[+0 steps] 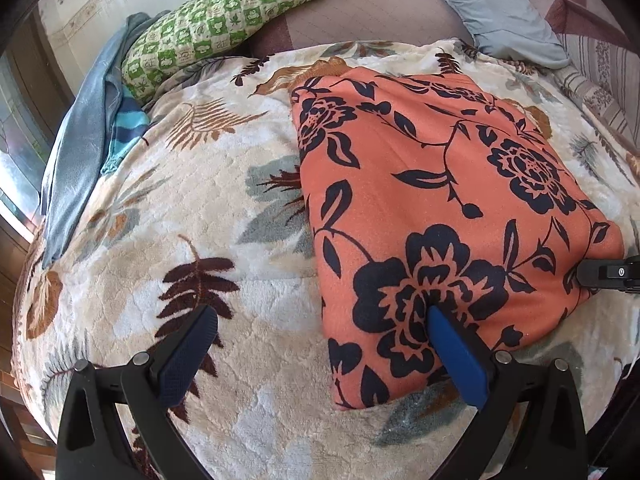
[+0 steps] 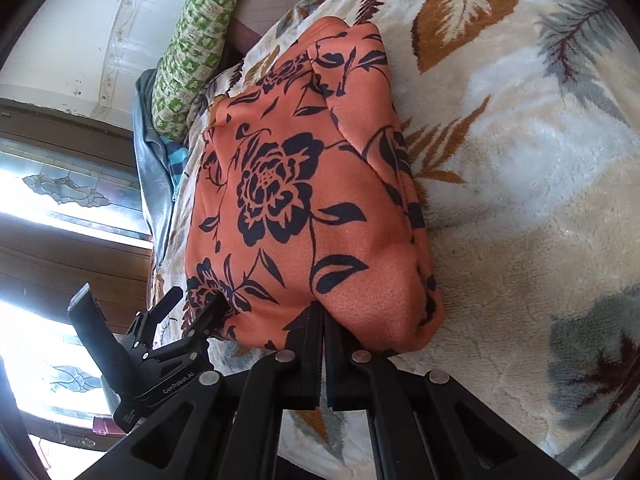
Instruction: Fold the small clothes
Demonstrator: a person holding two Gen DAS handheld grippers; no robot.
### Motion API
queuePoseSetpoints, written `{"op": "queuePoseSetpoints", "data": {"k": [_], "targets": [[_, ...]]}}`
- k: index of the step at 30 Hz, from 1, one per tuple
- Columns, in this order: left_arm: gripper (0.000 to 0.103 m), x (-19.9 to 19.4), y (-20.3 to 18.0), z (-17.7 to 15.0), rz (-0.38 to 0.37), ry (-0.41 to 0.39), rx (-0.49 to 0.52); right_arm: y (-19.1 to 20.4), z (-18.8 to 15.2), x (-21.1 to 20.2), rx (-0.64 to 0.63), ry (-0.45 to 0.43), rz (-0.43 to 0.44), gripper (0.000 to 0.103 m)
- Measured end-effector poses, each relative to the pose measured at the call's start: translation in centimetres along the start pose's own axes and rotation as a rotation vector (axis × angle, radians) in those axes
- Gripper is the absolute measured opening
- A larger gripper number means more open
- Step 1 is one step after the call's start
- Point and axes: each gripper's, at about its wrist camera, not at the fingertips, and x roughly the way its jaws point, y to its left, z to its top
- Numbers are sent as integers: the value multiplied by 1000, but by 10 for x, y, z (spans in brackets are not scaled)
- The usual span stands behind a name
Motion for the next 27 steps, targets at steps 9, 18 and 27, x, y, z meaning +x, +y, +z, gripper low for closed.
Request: {"op": "queuePoseSetpoints", "data": {"k": [9,18,27], "targets": [[103,-28,11,0,103,-113,-41,13,2,-45,-95,-222,-15,7],[103,1,9,-6,96,5,-21,-3,8,-16,-60,-126,-108,6],[103,-61,11,-6,51,-95,-81,34,-15,-47,-185,-253,-140,8]]}}
